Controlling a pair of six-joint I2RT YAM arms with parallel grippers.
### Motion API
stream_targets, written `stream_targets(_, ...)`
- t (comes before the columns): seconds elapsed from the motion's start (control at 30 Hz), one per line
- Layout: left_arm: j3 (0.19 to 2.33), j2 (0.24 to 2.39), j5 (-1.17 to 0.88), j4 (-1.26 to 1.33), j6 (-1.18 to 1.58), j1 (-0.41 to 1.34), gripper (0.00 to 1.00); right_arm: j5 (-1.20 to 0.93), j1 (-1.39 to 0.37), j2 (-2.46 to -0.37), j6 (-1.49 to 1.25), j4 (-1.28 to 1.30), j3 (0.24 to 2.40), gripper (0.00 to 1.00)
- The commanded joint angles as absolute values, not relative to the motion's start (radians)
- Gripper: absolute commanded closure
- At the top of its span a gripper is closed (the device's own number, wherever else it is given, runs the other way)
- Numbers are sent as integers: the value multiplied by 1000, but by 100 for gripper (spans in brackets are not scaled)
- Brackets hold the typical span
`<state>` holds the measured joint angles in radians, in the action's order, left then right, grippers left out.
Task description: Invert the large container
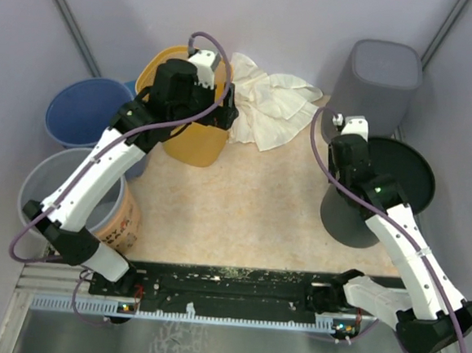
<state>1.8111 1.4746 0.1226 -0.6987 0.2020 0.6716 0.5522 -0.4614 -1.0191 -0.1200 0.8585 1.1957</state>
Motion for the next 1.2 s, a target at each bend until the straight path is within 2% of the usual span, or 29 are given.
stream_targets(0.0, 1913, 1593, 275, -793, 103, 664, 0, 664, -417, -1015, -141, 842, 1179, 53)
stream_targets(0.1, 1978, 1662, 336, -814, 64, 660, 0, 630, -300, -1024, -146, 838, 1177, 52)
stream_targets(0.27, 2023, 1715, 342, -800, 20, 636, 2, 629, -278, -1039, -171, 848, 1229, 46)
stream_targets(0.43, 2011, 1723, 332, -782, 11, 612, 3, 496, -278, -995, -197, 844, 1276, 27)
stream_targets(0.57, 1995, 1723, 322, -727, -4, 609, 5, 379, -276, -943, -238, 827, 1282, 24)
stream_targets(0.7, 2023, 1782, 276, -747, -14, 588, 11, 330, -278, -906, -273, 822, 1279, 24)
stream_targets(0.8, 2022, 1811, 255, -754, -13, 584, 22, 319, -278, -878, -286, 830, 1276, 24)
stream_targets(0.87, 2019, 1819, 236, -758, -6, 584, 32, 326, -277, -861, -289, 843, 1276, 24)
stream_targets(1.17, 2079, 1772, 104, -827, 34, 597, 96, 361, -277, -804, -295, 864, 1286, 24)
